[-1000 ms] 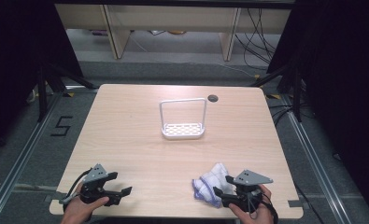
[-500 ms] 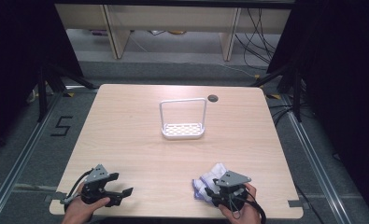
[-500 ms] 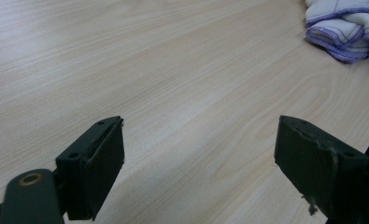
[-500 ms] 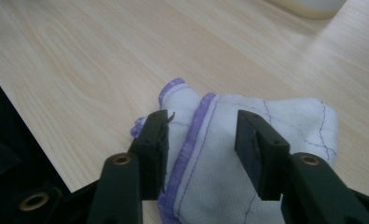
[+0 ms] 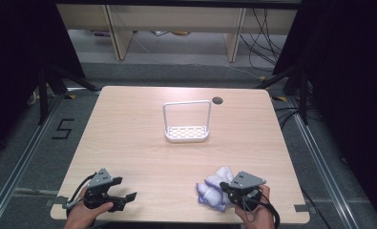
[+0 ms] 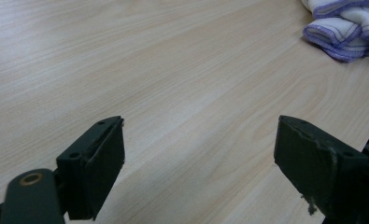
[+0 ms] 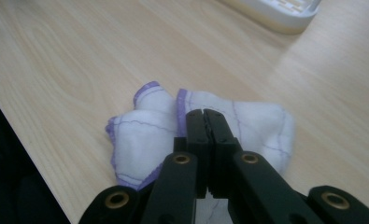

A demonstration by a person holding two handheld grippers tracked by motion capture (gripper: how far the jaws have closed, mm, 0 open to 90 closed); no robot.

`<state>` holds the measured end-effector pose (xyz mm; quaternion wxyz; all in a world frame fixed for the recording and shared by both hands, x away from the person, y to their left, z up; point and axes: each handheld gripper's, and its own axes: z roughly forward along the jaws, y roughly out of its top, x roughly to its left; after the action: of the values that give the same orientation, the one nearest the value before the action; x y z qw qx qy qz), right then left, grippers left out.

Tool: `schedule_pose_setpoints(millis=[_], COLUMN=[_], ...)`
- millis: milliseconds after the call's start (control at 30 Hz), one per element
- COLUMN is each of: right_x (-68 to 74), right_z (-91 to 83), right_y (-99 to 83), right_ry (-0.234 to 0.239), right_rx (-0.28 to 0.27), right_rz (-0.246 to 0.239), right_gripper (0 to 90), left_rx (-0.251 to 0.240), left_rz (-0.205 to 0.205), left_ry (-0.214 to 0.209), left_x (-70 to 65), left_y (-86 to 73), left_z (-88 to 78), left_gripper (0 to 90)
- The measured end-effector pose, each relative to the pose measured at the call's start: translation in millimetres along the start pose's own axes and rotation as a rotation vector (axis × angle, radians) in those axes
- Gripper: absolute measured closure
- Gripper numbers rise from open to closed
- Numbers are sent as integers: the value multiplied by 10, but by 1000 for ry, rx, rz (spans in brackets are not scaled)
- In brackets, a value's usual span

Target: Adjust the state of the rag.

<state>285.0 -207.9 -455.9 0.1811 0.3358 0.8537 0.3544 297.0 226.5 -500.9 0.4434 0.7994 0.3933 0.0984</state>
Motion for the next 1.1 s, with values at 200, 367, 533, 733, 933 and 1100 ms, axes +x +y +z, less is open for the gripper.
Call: schedule_pose_setpoints(millis=[200,367,533,733,933,1100], right_x=[-72,-210,-399,-692,-864,-912], right_z=[-97,-196,-284,-248,-160,-104], right_y=[10,-10,-50,-214,-369,-411], right_ry=[-24,0,-17,-47,-79,-70], right_rx=[-28,-53,-82,-61,-17,5], right_rz=[0,64,107,200,233,242], right_gripper=[900,900,900,900,900,900], left_rx=[-11,-12,-17,-17,23,30], left_rz=[1,-9,32,138,280,332], left_ry=[-4,-51,-101,-217,-295,-301], left_x=[-15,-95,-314,-754,-1170,-1379], left_y=[3,41,136,373,609,727], left_z=[17,62,167,425,761,1014], left_gripper=[158,175,216,309,343,381])
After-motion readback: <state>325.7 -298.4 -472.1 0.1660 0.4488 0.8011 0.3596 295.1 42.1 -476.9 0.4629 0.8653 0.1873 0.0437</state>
